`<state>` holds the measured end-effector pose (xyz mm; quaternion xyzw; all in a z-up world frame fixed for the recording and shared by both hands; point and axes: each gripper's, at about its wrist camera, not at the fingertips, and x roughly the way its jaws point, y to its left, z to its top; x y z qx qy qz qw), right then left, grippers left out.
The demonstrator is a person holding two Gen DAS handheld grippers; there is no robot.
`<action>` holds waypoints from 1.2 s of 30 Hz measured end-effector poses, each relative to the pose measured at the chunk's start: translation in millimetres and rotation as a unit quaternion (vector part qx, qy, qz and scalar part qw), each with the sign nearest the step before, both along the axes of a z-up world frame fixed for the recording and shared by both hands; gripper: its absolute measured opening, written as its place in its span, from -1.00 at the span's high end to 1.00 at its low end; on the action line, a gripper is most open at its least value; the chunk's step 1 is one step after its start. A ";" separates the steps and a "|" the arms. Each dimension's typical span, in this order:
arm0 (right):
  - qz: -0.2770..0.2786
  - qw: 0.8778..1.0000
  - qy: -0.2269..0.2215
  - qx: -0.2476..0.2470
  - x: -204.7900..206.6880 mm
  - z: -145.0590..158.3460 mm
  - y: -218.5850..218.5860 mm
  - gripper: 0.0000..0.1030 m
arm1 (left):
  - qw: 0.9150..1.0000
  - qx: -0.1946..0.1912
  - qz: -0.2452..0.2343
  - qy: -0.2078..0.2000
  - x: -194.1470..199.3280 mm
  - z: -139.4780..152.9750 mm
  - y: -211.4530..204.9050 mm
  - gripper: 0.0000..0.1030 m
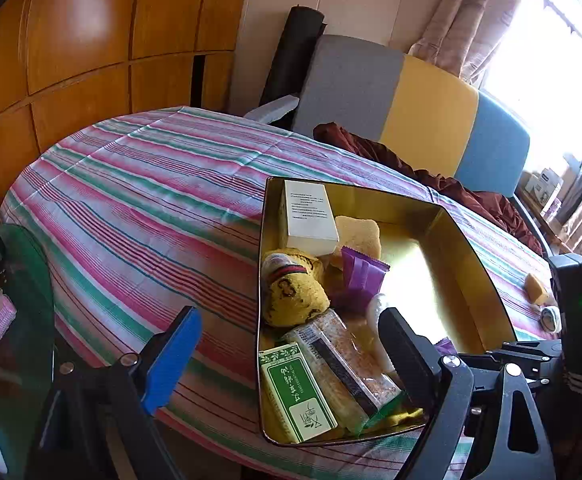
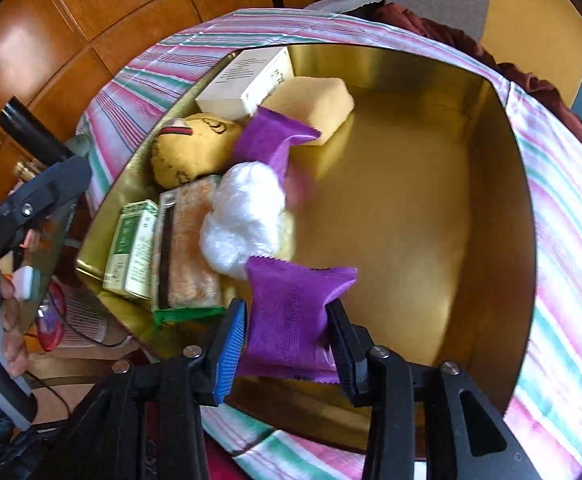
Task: Organize objects
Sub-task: 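Carry the purple packet into the gold tray and open the right tool, then move both tools back toward the remaining items on the cloth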
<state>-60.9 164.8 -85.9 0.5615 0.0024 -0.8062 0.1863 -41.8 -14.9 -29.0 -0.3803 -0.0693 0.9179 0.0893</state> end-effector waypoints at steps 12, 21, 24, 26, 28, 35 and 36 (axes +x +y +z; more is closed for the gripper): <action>-0.046 0.996 0.070 -0.028 20.6 42.9 32.1 -0.63 | 0.999 -0.029 -0.023 0.020 7.6 12.4 21.4 -0.76; -0.123 0.986 0.110 0.005 32.6 75.8 102.0 -0.67 | 0.995 -0.053 -0.075 0.040 16.8 27.5 59.3 -0.76; -0.161 0.981 0.111 0.020 37.9 77.1 138.0 -0.67 | 0.993 -0.057 -0.097 0.044 18.2 31.0 74.8 -0.76; -0.191 0.975 0.114 0.029 42.8 77.6 163.6 -0.67 | 0.991 -0.061 -0.112 0.046 20.3 33.1 85.8 -0.76; -0.225 0.967 0.117 0.038 47.7 78.8 191.6 -0.67 | 0.989 -0.063 -0.127 0.048 21.4 34.8 97.1 -0.76; -0.366 0.919 0.131 0.070 65.5 83.4 302.0 -0.67 | 0.980 -0.076 -0.174 0.052 21.9 39.1 135.5 -0.76; -0.390 0.909 0.131 0.075 68.7 81.4 319.3 -0.67 | 0.979 -0.078 -0.181 0.051 21.3 39.3 141.4 -0.76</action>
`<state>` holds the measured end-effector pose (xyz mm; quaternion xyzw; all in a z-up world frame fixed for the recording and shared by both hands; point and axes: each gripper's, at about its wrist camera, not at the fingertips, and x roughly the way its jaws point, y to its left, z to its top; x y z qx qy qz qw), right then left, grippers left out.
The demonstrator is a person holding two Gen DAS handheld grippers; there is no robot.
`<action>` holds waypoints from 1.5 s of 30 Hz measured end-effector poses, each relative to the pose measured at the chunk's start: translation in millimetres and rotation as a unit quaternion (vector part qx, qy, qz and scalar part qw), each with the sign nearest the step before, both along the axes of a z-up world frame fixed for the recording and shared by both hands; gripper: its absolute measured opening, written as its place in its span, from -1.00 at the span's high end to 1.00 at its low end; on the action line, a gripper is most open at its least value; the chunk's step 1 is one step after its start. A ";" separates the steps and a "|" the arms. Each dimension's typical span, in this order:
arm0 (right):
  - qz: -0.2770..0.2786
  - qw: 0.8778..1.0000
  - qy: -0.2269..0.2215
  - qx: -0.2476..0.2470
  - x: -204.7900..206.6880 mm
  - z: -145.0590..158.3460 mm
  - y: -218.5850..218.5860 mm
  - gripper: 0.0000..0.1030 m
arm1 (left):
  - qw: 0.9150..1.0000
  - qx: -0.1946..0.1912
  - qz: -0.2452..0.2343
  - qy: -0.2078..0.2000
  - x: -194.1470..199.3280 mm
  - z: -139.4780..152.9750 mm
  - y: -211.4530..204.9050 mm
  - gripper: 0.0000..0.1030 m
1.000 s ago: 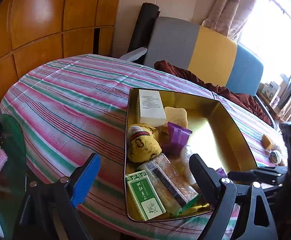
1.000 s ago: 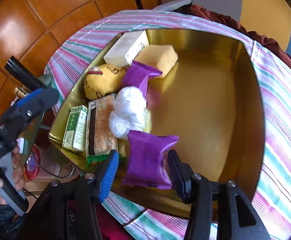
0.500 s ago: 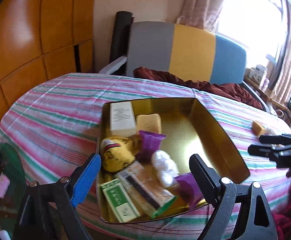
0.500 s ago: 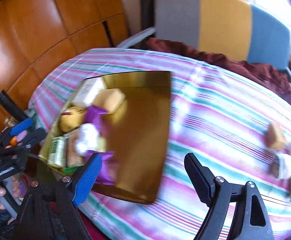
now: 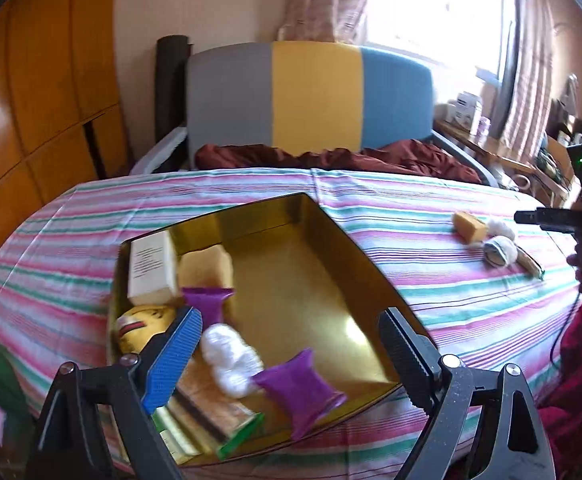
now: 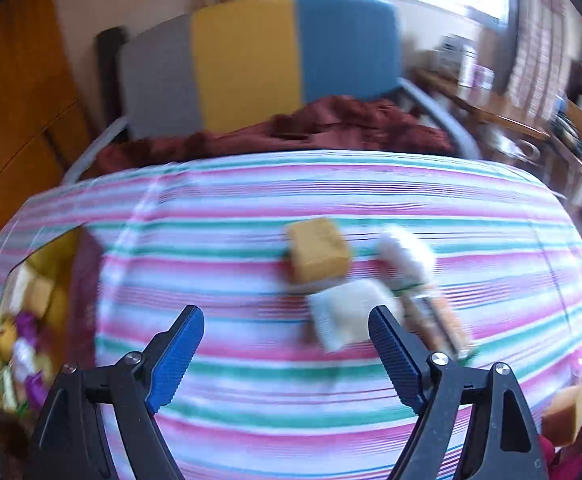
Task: Organize objects
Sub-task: 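Move both tools back toward the remaining items on the cloth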
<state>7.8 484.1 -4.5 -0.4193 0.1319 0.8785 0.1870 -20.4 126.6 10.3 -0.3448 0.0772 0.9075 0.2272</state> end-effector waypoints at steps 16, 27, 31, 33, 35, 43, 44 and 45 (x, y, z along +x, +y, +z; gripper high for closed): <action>-0.304 0.930 0.078 -0.193 96.3 -39.9 143.8 -0.67 | 0.991 -0.010 -0.126 -0.042 7.5 -4.8 124.4 -0.76; -0.297 0.918 0.105 -0.241 102.1 -44.1 148.1 -0.67 | 0.969 -0.034 -0.233 -0.069 6.0 -23.9 243.7 -0.75; -0.288 0.915 0.111 -0.259 102.1 -47.1 149.4 -0.67 | 0.957 -0.046 -0.277 -0.070 1.5 -33.0 288.4 -0.73; -0.281 0.915 0.110 -0.266 100.5 -48.2 148.9 -0.67 | 0.951 -0.049 -0.297 -0.070 -1.3 -37.6 307.9 -0.73; -0.266 0.919 0.108 -0.271 98.3 -48.2 148.1 -0.67 | 0.946 -0.057 -0.313 -0.067 -4.8 -43.0 327.0 -0.73; -0.257 0.914 0.115 -0.293 96.9 -52.6 151.1 -0.67 | 0.928 -0.089 -0.357 -0.063 -13.0 -75.4 394.8 -0.70; -0.256 0.913 0.114 -0.295 96.3 -53.2 151.6 -0.67 | 0.926 -0.094 -0.361 -0.063 -13.2 -79.8 401.5 -0.70; -0.255 0.913 0.113 -0.297 95.7 -54.0 151.6 -0.67 | 0.924 -0.101 -0.364 -0.063 -13.5 -84.6 407.6 -0.69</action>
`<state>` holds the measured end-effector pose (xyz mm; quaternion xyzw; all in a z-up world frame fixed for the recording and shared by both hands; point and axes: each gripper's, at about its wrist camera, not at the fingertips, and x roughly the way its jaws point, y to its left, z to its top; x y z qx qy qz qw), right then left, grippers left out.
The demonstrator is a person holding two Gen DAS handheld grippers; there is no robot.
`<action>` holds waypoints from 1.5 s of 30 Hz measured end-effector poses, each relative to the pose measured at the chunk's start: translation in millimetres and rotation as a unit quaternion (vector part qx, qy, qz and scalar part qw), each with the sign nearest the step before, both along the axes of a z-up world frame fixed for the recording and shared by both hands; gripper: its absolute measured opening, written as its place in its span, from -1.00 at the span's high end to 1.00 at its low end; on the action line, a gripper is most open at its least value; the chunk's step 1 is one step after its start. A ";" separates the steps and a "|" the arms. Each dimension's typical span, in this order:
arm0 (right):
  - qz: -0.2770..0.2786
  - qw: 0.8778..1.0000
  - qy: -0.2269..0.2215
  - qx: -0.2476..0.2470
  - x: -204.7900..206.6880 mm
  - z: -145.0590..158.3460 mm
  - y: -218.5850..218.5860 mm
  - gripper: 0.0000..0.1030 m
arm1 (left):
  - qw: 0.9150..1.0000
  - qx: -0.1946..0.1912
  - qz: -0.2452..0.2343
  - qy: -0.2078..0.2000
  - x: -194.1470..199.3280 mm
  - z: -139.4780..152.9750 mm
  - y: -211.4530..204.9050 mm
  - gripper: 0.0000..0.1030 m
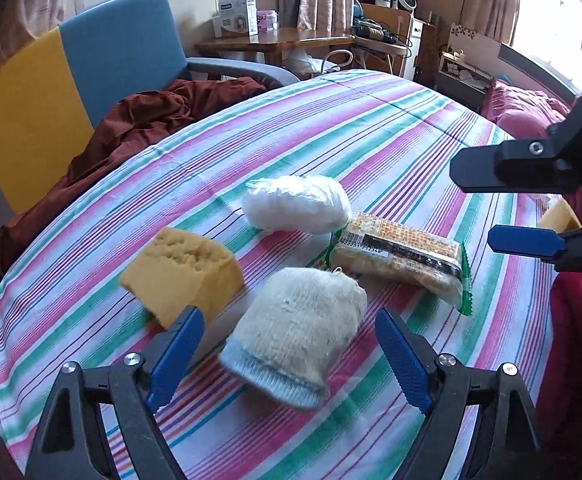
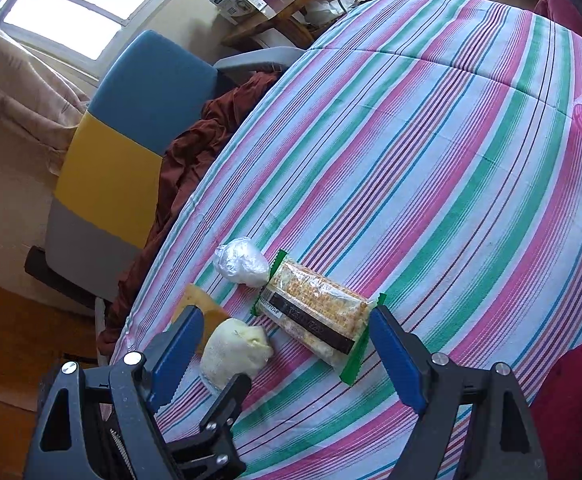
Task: Organize objects
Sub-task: 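Move both tools back toward the remaining items on the cloth, then grasp the grey-white sock with the left tool while the right tool grasps the cracker packet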
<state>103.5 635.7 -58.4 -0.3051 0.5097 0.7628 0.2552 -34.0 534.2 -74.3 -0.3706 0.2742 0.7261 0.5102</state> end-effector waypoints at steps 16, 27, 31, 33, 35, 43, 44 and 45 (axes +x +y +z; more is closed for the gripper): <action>0.018 1.000 -0.020 -0.003 -8.5 -5.0 -0.6 -0.67 | 0.989 0.020 0.119 -0.083 11.2 -11.7 -83.3 -0.13; 0.069 0.992 -0.094 0.043 -30.8 -5.2 -14.3 -0.67 | 0.984 0.038 0.161 -0.072 28.9 -14.6 -158.2 -0.13; 0.123 0.976 -0.141 0.110 -55.1 7.0 -22.0 -0.67 | 0.986 0.041 0.150 -0.067 26.3 -18.3 -152.0 -0.12; 0.173 0.957 -0.184 0.142 -75.6 4.8 -23.5 -0.67 | 0.985 0.043 0.149 -0.072 24.4 -18.2 -153.4 -0.12; 0.216 0.940 -0.216 0.154 -93.2 -5.0 -22.8 -0.67 | 0.984 0.047 0.152 -0.086 20.1 -18.5 -155.1 -0.13; 0.265 0.902 -0.295 0.171 -120.7 -47.4 -14.7 -0.66 | 0.983 0.050 0.148 -0.100 15.8 -18.9 -156.5 -0.14; 0.262 0.905 -0.289 0.170 -118.9 -47.0 -14.2 -0.46 | 0.982 0.052 0.148 -0.101 15.5 -19.0 -156.9 -0.14; 0.264 0.906 -0.285 0.168 -117.3 -44.6 -15.6 -0.07 | 0.982 0.054 0.148 -0.101 15.5 -19.4 -157.4 -0.14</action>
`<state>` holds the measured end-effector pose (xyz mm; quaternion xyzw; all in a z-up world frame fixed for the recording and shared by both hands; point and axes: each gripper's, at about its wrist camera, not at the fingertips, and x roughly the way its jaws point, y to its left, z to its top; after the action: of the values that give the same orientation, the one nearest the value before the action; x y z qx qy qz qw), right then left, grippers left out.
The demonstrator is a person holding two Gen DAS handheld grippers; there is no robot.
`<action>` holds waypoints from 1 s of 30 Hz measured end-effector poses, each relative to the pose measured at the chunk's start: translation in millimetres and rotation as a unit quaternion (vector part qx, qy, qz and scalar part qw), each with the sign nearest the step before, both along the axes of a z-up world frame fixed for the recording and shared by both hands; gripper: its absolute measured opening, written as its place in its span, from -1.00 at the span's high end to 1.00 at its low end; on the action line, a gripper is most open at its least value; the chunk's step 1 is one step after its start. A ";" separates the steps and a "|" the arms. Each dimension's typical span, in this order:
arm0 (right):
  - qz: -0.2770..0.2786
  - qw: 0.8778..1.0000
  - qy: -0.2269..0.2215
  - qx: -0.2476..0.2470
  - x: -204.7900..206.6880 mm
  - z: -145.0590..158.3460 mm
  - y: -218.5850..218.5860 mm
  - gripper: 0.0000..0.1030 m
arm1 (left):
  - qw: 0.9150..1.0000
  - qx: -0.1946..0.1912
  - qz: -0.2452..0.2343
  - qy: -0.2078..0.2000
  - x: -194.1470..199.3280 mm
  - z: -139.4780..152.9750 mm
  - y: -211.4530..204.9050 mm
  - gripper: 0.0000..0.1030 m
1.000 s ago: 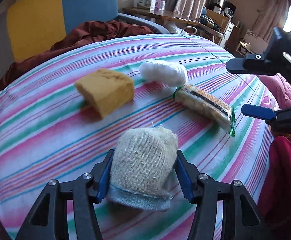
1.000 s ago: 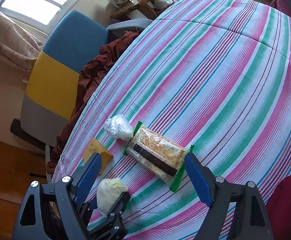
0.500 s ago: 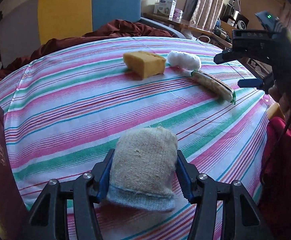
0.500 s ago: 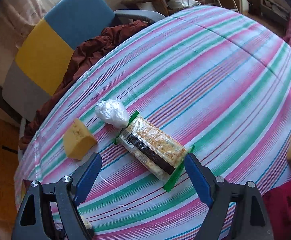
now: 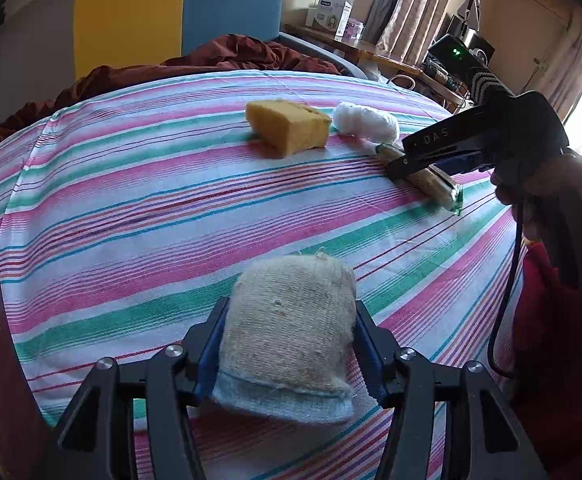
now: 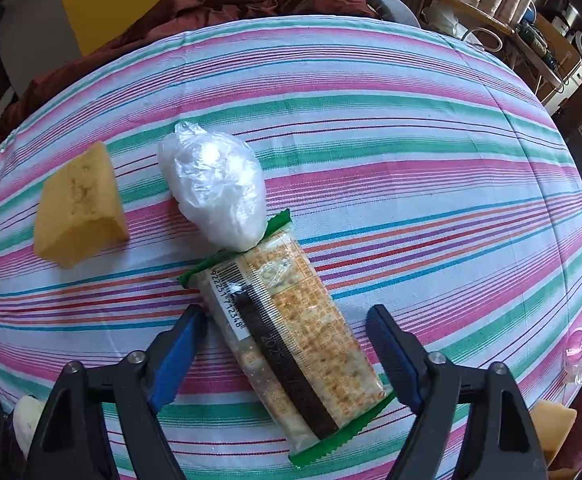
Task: Organize objects
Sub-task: 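Grasp the grey-white sock with the left tool while the right tool grasps the cracker packet, then carry the sock into the gold tray and open the left tool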
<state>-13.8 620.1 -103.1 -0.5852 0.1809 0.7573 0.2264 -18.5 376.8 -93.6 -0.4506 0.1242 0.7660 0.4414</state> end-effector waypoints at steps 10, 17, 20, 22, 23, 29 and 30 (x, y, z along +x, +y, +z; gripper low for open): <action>0.034 0.995 0.044 -0.086 19.6 4.3 -76.8 0.17 | 1.000 0.014 0.003 0.009 5.0 -1.9 -2.8 -0.15; 0.060 0.996 0.036 -0.058 14.2 -1.3 -88.0 0.10 | 0.999 0.000 0.000 0.037 9.9 -5.7 0.5 -0.10; 0.052 0.995 0.044 -0.074 15.8 -3.2 -80.4 0.07 | 0.999 0.000 0.001 0.037 8.6 -6.7 0.5 -0.10; 0.057 0.995 0.041 -0.068 15.2 -4.0 -80.2 0.07 | 0.999 0.000 -0.001 0.039 8.5 -7.5 0.2 -0.10; 0.061 0.995 0.040 -0.064 14.7 -4.3 -80.4 0.07 | 0.999 -0.001 -0.001 0.039 8.4 -7.3 0.1 -0.09; 0.079 0.995 0.038 -0.046 13.0 -5.1 -78.0 0.07 | 0.999 -0.007 0.009 0.046 11.2 -4.8 -6.4 0.01; 0.081 0.995 0.038 -0.043 12.8 -5.2 -77.3 0.07 | 0.999 -0.009 0.012 0.047 12.3 -3.7 -7.8 0.02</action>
<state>-1.0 542.8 -108.2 -0.5780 0.1738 0.7864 0.1317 -6.2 369.0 -97.3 -0.4194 0.1459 0.7906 0.4217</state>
